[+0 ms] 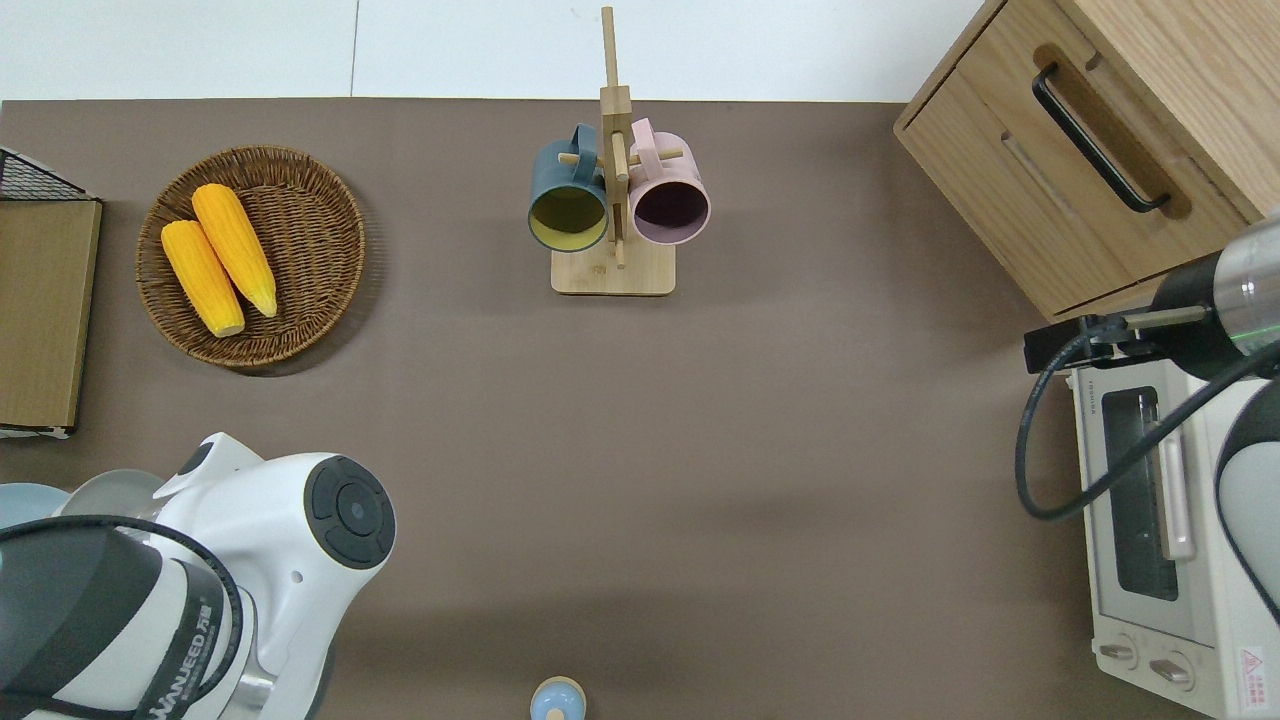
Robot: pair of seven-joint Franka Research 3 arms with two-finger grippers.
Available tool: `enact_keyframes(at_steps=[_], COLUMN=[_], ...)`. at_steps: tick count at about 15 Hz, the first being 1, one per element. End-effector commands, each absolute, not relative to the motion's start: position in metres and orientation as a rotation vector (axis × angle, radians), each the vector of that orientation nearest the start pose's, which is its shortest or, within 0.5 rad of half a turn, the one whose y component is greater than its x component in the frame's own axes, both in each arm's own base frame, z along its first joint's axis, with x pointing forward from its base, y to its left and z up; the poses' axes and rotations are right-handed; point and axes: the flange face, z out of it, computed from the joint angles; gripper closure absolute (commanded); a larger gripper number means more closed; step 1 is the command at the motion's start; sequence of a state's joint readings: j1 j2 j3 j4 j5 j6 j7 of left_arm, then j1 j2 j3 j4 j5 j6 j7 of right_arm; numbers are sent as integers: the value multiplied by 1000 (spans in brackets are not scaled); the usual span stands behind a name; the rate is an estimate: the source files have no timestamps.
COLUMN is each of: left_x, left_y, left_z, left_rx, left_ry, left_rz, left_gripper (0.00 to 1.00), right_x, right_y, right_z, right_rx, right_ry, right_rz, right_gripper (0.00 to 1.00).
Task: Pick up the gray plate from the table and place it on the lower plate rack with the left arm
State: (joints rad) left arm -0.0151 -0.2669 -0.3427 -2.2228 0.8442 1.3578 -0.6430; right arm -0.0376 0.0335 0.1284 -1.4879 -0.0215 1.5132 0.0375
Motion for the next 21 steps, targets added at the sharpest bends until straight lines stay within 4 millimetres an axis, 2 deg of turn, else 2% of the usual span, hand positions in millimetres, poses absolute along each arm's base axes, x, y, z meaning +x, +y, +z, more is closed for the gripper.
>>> enact_keyframes(at_steps=[1, 7, 12, 16, 21], left_x=[416, 419, 427, 430, 432], left_y=[-60, -44, -24, -9, -1], left_z=[483, 454, 446, 432, 417], left_rx=[-2000, -1988, -2006, -2038, -2044], left_ry=[-248, -252, -259, -259, -277], left_rz=[43, 17, 3, -8, -13], left_gripper=[1000, 1000, 1000, 1000, 1000], right_x=[559, 559, 559, 559, 559], right_y=[45, 45, 45, 45, 45], right_z=[643, 643, 643, 643, 643], right_rx=[-3160, -3160, -3160, -3160, -3160], right_ry=[-58, -58, -58, -58, -58], right_rz=[19, 19, 19, 17, 17], right_gripper=[17, 17, 17, 17, 17])
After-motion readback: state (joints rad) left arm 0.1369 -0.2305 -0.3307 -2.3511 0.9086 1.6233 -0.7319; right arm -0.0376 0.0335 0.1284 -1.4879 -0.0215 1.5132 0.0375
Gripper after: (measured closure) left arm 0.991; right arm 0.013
